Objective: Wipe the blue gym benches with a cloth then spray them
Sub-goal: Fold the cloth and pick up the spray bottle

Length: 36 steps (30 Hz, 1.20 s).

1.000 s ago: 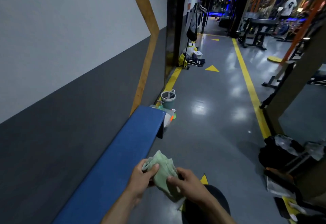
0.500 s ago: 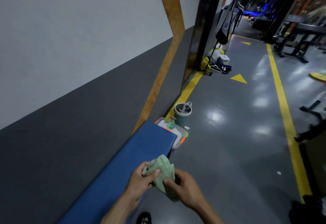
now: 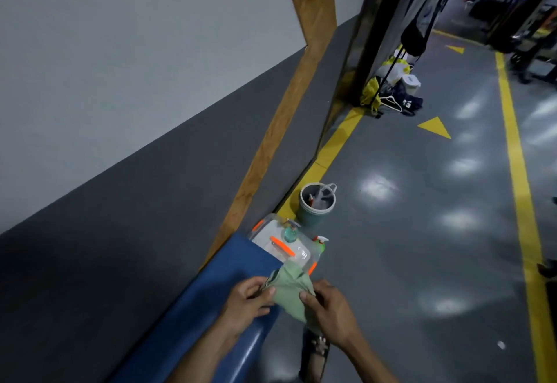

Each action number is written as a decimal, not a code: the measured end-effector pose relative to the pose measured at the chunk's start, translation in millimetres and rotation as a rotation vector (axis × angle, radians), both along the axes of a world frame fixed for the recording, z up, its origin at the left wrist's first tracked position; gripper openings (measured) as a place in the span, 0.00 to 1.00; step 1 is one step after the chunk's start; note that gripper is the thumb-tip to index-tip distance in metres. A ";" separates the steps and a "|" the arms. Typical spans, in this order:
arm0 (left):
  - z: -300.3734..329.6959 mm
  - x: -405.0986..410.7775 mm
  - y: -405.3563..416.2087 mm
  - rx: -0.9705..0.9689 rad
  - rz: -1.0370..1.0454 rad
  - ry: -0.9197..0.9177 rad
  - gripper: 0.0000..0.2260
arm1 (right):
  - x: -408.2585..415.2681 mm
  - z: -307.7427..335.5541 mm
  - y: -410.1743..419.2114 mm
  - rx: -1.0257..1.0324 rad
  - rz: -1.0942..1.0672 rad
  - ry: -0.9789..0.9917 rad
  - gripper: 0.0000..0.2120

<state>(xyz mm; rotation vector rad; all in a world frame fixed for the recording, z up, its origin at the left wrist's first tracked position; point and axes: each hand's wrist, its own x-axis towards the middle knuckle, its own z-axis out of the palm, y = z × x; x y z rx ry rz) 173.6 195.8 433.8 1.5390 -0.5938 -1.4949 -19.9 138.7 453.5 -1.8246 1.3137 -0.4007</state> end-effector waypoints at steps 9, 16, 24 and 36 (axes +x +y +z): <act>-85.4 -37.1 -162.9 0.232 0.076 -0.034 0.07 | -54.0 -108.8 -218.6 0.101 0.021 0.183 0.16; -160.9 -50.0 -198.9 0.403 0.195 -0.029 0.05 | -62.0 -220.6 -321.6 0.169 0.258 0.544 0.13; -286.0 -43.9 -222.8 0.549 0.258 0.036 0.11 | -34.3 -375.4 -370.7 0.053 0.544 0.667 0.14; -390.9 -18.0 -251.1 0.441 0.220 -0.135 0.10 | 66.7 -523.5 -443.4 -0.011 0.122 0.485 0.25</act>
